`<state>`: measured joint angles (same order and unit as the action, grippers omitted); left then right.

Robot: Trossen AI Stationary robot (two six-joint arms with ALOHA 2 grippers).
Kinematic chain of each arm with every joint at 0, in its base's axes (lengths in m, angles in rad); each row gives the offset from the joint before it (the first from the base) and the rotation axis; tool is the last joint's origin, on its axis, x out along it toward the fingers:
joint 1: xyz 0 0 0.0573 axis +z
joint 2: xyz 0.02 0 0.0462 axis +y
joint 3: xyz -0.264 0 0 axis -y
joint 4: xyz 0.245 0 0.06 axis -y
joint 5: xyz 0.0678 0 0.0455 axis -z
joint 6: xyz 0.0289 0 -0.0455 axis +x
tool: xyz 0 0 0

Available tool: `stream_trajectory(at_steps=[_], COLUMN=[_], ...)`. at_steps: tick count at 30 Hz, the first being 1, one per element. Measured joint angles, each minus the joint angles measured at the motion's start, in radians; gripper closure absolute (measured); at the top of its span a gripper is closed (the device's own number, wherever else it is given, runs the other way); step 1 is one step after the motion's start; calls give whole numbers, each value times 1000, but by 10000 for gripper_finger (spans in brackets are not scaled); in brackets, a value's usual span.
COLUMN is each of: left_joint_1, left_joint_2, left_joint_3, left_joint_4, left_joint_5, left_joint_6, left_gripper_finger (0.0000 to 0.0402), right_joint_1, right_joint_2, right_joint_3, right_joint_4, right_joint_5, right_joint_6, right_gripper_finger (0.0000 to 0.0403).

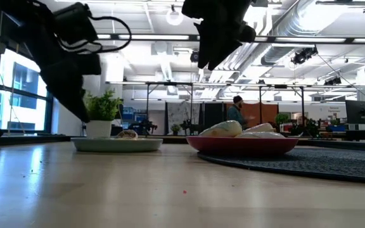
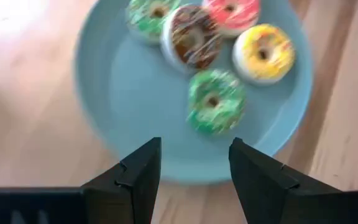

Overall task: Pick & Place donuts
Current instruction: Return to Home Position

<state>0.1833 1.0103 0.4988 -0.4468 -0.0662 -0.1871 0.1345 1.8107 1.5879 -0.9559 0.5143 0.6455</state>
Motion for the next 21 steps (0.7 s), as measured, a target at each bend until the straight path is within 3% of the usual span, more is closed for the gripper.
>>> stream_trajectory(at_steps=[4,8,11,14,16,18,21], left_joint_1=[-13,-78,-131,-167,-209,-256,-318], left_joint_2=[-145,-297,-373,-451,-483,-485,-481], left_joint_3=[-2,-2,1,0,0,0,-1], left_joint_4=[-26,166,291,292,299,315,344], left_joint_5=[-75,-135,-132,-101,-136,-186,-229], left_joint_6=[26,206,356,385,406,478,594], left_gripper_finger=[220,220,220,220,220,220,220], right_joint_1=[-7,-30,-46,-58,-59,-62,-76], right_joint_2=[0,0,-22,-100,-166,-254,-406], right_joint_3=[0,0,-2,-1,-11,-84,-295], right_joint_4=[4,109,117,94,111,200,357], right_joint_5=[-41,-231,-217,-157,-113,-136,-209], right_joint_6=[-1,-108,-172,-181,-212,-232,-162], right_gripper_finger=[238,238,239,249,260,272,290])
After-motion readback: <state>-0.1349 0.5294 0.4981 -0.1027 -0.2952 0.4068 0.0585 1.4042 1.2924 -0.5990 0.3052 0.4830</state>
